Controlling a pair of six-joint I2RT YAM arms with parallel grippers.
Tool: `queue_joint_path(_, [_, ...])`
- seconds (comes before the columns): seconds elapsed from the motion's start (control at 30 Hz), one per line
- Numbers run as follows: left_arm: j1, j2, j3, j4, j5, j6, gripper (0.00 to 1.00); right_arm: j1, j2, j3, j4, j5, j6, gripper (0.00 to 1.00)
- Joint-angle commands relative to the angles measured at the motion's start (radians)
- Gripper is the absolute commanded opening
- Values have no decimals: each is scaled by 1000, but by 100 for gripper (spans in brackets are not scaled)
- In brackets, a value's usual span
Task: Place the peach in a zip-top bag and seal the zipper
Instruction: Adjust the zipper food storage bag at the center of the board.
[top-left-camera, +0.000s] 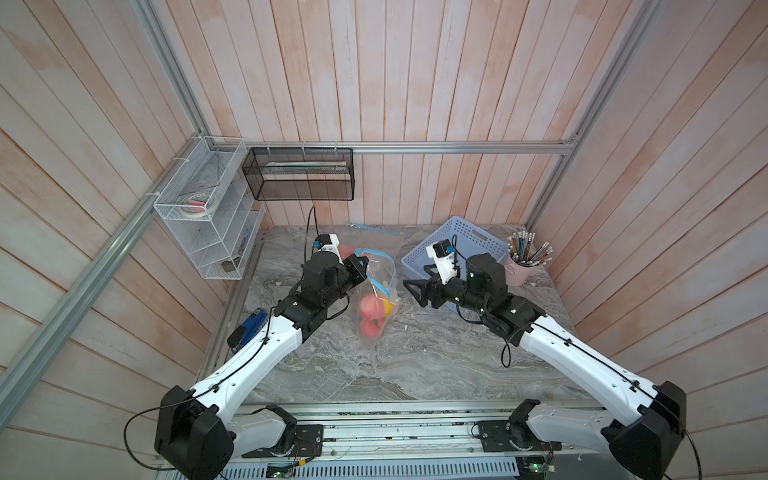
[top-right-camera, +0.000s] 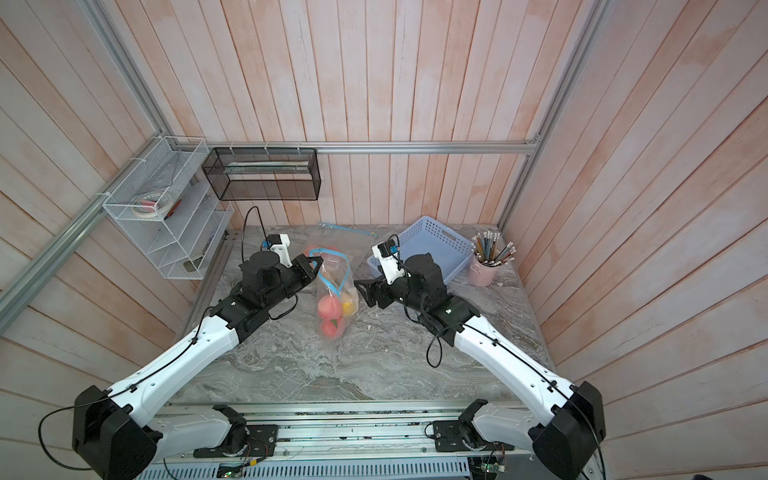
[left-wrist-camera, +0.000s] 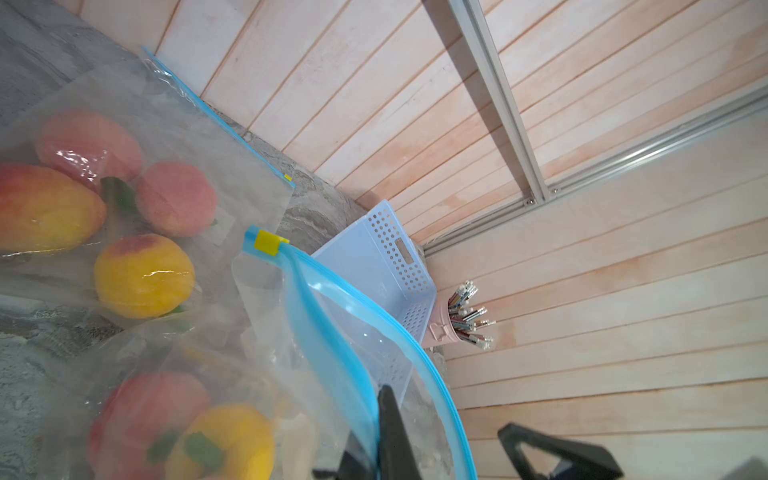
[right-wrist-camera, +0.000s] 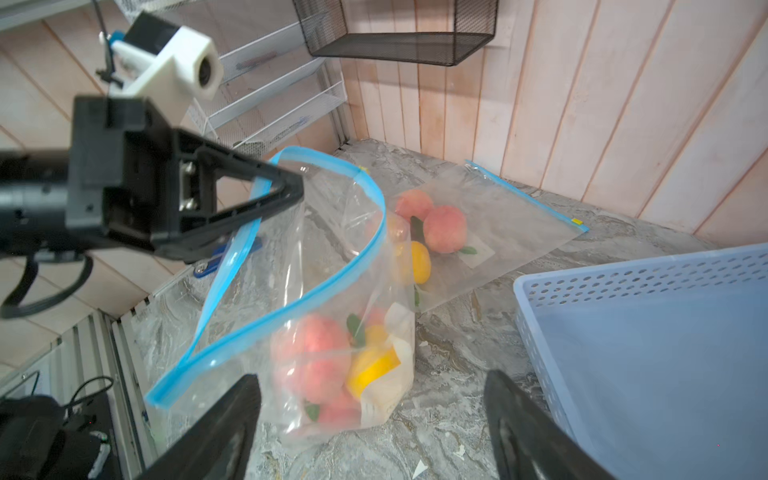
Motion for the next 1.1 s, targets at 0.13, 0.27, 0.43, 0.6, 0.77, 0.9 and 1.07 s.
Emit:
queue_joint_path(0.13, [4, -19, -33, 75, -128, -152, 0, 89, 11, -122, 275, 44, -85, 75])
queue_joint_path(0.27, [3, -21, -51, 97, -143, -196, 0, 99, 70, -138, 439, 71, -61, 73])
queue_joint_path(0.43, [3, -15, -60, 116, -140, -227, 0, 111, 154, -143, 611, 66, -72, 72])
queue_joint_path(0.6, [4, -5, -64, 137, -132, -242, 0, 113, 213, -168, 688, 71, -80, 70])
queue_joint_path(0.77, [3, 6, -66, 154, -117, -244, 0, 113, 235, -208, 756, 125, -64, 59])
queue_joint_path(0.9, [4, 6, -72, 160, -106, -243, 1, 112, 242, -218, 786, 140, -70, 39])
queue_joint_path(1.07, [7, 5, -79, 163, -73, -212, 14, 96, 246, -222, 796, 115, -73, 4])
